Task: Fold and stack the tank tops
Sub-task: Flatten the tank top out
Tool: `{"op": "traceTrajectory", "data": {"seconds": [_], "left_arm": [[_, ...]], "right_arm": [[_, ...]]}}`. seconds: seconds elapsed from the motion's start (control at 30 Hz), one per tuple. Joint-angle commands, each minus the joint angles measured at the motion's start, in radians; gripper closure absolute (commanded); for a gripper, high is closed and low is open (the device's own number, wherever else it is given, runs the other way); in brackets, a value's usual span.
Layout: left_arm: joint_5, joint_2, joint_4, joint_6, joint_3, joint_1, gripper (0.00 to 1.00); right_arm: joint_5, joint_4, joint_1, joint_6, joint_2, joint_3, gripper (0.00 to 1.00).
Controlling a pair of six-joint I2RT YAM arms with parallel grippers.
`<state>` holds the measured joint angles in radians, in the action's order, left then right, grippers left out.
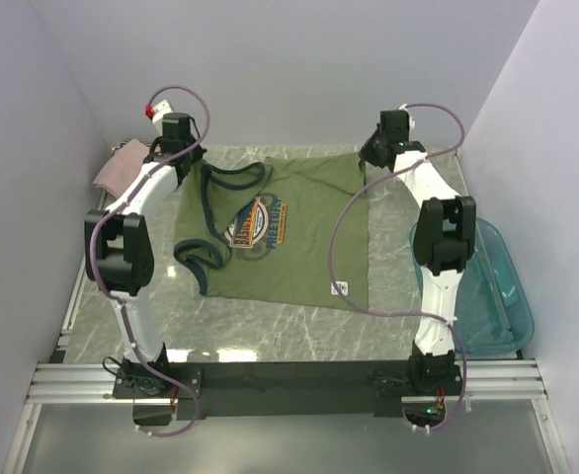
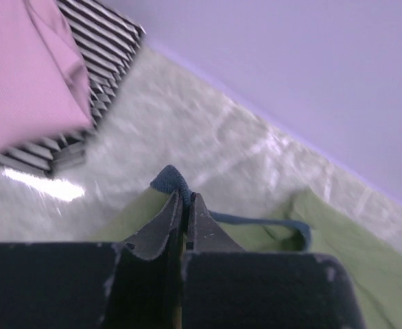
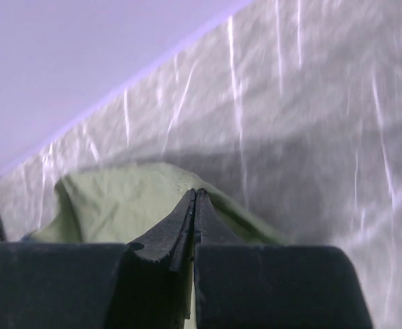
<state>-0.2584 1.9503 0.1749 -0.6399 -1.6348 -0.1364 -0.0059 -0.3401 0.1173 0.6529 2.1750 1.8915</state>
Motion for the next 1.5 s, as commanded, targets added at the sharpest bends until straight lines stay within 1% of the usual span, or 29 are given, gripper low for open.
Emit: {"op": "traceTrajectory", "data": {"seconds": [0.0,0.13,0.2,0.3,0.4,0.47,0.5,0.57,0.6,0.63,0.67,0.7,0.77,0.8,0.83,0.9,0.93,0.97,1.0,1.03,1.07,1.13,1.17,1.2,1.27,1.3,1.37,1.4,1.47], "left_arm": [[0.044,0.064,-0.121,0.068,-0.085,0.058,0.99],[0.091,0.143,-0.163,0.075,-0.141,0.109,0.99],[0.128,0.193,-0.166,0.074,-0.183,0.133,0.99],[0.146,0.245,-0.153,0.062,-0.230,0.162,0.99],[0.139,0.265,-0.169,0.045,-0.220,0.182,0.99],[0.151,0.272,-0.193,0.031,-0.200,0.198,0.98],[0.157,0.274,-0.201,0.026,-0.198,0.199,0.87],[0.172,0.282,-0.212,0.029,-0.197,0.207,0.76],[0.180,0.277,-0.221,0.032,-0.195,0.207,0.65],[0.182,0.271,-0.230,0.034,-0.192,0.210,0.60],[0.186,0.263,-0.239,0.039,-0.189,0.212,0.55],[0.192,0.242,-0.251,0.040,-0.186,0.212,0.50],[0.194,0.217,-0.249,0.045,-0.191,0.213,0.46],[0.186,0.181,-0.244,0.045,-0.191,0.215,0.39],[0.177,0.159,-0.233,0.036,-0.186,0.216,0.35],[0.163,0.075,-0.221,0.019,-0.143,0.216,0.32],[0.128,0.044,-0.198,-0.013,-0.120,0.213,0.27],[0.095,0.010,-0.178,-0.035,-0.099,0.202,0.27],[0.056,-0.049,-0.138,-0.058,-0.062,0.196,0.27],[0.000,-0.077,-0.099,-0.088,-0.045,0.187,0.27],[-0.028,-0.103,-0.036,-0.102,-0.027,0.160,0.27],[-0.094,-0.172,0.038,-0.132,0.030,0.115,0.31],[-0.129,-0.195,0.110,-0.136,0.053,0.054,0.32],[-0.157,-0.238,0.135,-0.142,0.106,0.019,0.33],[-0.205,-0.280,0.187,-0.156,0.182,-0.076,0.36],[-0.203,-0.316,0.199,-0.173,0.257,-0.100,0.40],[-0.138,-0.350,0.178,-0.187,0.346,-0.149,0.49],[-0.093,-0.375,0.176,-0.196,0.416,-0.167,0.57],[-0.064,-0.392,0.167,-0.182,0.475,-0.237,0.63]], "right_arm": [[-0.034,0.038,-0.028,-0.009,0.104,0.127,1.00],[-0.035,0.062,-0.041,0.014,0.203,0.262,1.00],[-0.034,0.081,-0.045,0.031,0.242,0.287,1.00],[-0.028,0.113,-0.056,0.063,0.269,0.288,1.00],[-0.009,0.134,-0.064,0.076,0.284,0.276,1.00],[-0.013,0.144,-0.065,0.083,0.293,0.267,0.98],[-0.017,0.147,-0.067,0.086,0.296,0.268,0.84],[-0.026,0.148,-0.067,0.085,0.299,0.277,0.67],[-0.028,0.147,-0.067,0.083,0.296,0.281,0.55],[-0.029,0.151,-0.067,0.080,0.292,0.279,0.50],[-0.028,0.147,-0.068,0.079,0.278,0.281,0.42],[-0.022,0.144,-0.068,0.073,0.270,0.285,0.40],[-0.013,0.127,-0.068,0.064,0.238,0.290,0.36],[-0.008,0.119,-0.067,0.056,0.224,0.290,0.36],[-0.008,0.113,-0.068,0.053,0.192,0.285,0.36],[-0.012,0.093,-0.067,0.054,0.152,0.252,0.36],[-0.016,0.087,-0.065,0.057,0.103,0.232,0.36],[-0.020,0.079,-0.061,0.062,0.074,0.204,0.36],[-0.025,0.079,-0.056,0.062,0.045,0.134,0.36],[-0.032,0.079,-0.039,0.059,-0.018,0.092,0.36],[-0.034,0.078,-0.030,0.057,-0.052,0.048,0.36],[0.001,0.061,0.014,0.028,-0.157,-0.089,0.36],[0.004,0.050,0.030,0.018,-0.196,-0.142,0.36],[0.004,0.061,0.047,0.014,-0.239,-0.269,0.37],[0.029,0.104,0.093,0.016,-0.366,-0.412,0.37],[0.030,0.122,0.107,0.014,-0.407,-0.546,0.37],[0.040,0.165,0.149,0.011,-0.518,-0.671,0.38],[0.046,0.174,0.159,0.008,-0.550,-0.772,0.39],[0.058,0.206,0.183,0.033,-0.636,-0.865,0.39]]}}
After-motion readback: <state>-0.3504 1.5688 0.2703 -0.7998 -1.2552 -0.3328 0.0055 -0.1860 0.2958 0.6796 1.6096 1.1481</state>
